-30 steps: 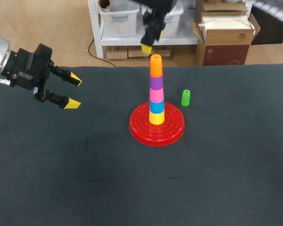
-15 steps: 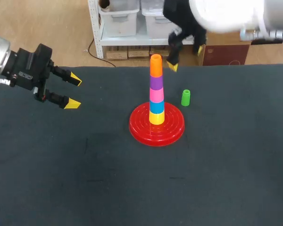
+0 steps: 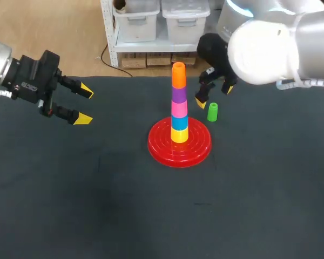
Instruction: Pick up and stack the cylinders on the red base in this order: pink,purple,orange,green
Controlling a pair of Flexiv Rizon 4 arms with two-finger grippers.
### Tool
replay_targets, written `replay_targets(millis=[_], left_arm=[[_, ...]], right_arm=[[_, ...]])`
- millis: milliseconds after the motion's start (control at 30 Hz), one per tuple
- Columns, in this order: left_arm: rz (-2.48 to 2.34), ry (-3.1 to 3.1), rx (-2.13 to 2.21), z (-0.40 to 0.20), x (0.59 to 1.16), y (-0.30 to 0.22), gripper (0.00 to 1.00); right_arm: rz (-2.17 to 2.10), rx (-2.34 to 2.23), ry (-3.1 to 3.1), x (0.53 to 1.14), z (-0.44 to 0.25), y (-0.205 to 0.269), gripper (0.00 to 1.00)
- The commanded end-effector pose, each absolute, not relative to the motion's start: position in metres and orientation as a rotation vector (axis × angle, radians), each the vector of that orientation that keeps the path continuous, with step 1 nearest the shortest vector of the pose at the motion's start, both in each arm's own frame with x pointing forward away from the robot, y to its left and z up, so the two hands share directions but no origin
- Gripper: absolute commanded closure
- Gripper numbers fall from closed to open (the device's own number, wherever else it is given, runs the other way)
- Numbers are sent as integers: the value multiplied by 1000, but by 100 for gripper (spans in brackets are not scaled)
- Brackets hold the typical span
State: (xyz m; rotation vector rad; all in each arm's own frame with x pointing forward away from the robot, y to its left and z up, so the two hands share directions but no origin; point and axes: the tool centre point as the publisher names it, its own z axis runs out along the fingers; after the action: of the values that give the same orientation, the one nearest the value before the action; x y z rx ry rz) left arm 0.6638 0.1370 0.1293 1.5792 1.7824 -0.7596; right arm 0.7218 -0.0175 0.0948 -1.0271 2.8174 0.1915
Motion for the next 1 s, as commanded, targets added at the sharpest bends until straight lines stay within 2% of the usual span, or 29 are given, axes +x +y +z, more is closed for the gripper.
replay_targets(millis=[33,467,1000], left_arm=[[-756,1779,1576,129,662,138,0],[-756,1779,1576,129,662,138,0],[-756,1779,1576,129,662,138,0]], right_arm=[[189,-1075,2909,747,79,-13,0],[125,-1163,2989,768,52,-27,0],[-6,-1195,2967,760,31,-29,2]])
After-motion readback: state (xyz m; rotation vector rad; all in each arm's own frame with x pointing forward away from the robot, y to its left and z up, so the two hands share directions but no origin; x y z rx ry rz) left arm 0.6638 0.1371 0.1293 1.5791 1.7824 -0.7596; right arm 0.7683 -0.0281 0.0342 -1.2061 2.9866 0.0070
